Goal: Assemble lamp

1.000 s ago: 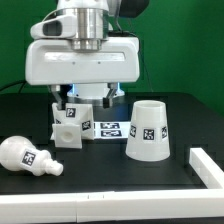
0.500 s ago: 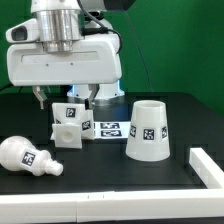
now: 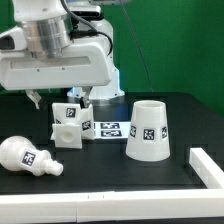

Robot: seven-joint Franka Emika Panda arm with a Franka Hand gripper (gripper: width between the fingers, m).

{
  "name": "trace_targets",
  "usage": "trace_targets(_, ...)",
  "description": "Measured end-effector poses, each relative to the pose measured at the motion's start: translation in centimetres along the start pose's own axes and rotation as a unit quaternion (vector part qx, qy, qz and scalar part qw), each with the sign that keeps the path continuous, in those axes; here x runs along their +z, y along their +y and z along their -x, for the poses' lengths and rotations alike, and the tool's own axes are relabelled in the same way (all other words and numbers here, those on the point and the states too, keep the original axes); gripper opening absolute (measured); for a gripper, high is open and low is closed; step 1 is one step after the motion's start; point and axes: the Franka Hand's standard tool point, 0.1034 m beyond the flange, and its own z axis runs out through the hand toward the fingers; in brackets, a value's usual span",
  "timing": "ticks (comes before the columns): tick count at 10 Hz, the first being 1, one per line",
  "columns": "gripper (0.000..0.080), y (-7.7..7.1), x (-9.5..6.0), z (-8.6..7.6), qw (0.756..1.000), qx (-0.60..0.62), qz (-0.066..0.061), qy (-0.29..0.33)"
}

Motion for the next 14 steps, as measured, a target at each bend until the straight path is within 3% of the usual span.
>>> trace_targets(1,0.0699,-0.4,0.2,-0.4,0.999,0.019,-0.010,-0.040)
trace_targets(4,0.0699,-0.7,0.6,-0.3,0.992,0.012,-0.017,-0.126)
trace_targets(6,0.0699,-0.5,1.8,0.5,0.971,0.010,-0.018,-0.239)
trace_targets(8,0.0699,-0.7,2.8,-0.1,0.953,-0.002,-0.006,-0.302)
trace_targets(10,0.0699,-0.8,3.3,0.1,0.940,-0.008,-0.008,-0.341)
trace_targets(13,0.0699,-0.8,3.4,0.1,0.940,-0.016,-0.008,-0.342)
trace_targets(14,0.0699,0.1,3.2,0.6,0.931,-0.023,0.015,-0.363)
